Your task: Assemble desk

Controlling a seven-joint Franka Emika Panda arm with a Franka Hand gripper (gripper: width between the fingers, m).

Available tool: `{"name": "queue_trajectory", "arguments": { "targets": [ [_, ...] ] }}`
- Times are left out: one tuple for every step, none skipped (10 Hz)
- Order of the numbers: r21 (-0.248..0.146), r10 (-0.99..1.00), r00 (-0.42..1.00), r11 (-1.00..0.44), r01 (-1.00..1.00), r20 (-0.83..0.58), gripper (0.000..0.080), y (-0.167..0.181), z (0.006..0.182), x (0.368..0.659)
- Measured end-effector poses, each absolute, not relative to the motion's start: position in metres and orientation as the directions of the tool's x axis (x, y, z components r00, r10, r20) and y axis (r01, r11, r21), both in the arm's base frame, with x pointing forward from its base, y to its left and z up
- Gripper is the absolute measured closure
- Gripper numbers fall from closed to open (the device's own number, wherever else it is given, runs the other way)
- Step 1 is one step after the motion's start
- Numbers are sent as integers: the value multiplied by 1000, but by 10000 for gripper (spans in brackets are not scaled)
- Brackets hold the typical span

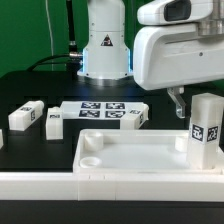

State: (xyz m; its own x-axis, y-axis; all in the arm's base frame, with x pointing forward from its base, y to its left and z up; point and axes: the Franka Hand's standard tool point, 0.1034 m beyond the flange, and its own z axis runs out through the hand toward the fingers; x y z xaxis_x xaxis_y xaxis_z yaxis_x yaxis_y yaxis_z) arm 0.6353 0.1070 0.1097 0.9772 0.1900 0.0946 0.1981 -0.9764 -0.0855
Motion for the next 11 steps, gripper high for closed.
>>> {"name": "queue_trajectory", "arguments": {
  "targets": [
    [-87, 181, 979, -978, 189, 94, 278, 107, 110, 635],
    [-87, 181, 979, -978, 189, 94, 414, 107, 110, 635],
    [-85, 177, 980, -979, 185, 93, 414, 105, 109, 635],
    [-86, 155, 984, -983, 163, 91, 505, 103, 109, 635],
    [-86, 155, 984, -983, 163, 90, 505, 103, 109, 635],
    [-90, 131, 987, -986, 138, 88, 505, 103, 109, 635],
    [-97, 30, 996, -995, 38, 79, 505, 102, 109, 636],
    [-102, -36, 997, -994, -28, 74, 505, 101, 109, 636],
    [-109, -119, 991, -988, -111, 67, 505, 100, 109, 635],
    [-115, -223, 973, -970, -215, 59, 505, 99, 109, 636],
    [-121, -300, 952, -949, -292, 55, 505, 98, 109, 636]
  ]
}}
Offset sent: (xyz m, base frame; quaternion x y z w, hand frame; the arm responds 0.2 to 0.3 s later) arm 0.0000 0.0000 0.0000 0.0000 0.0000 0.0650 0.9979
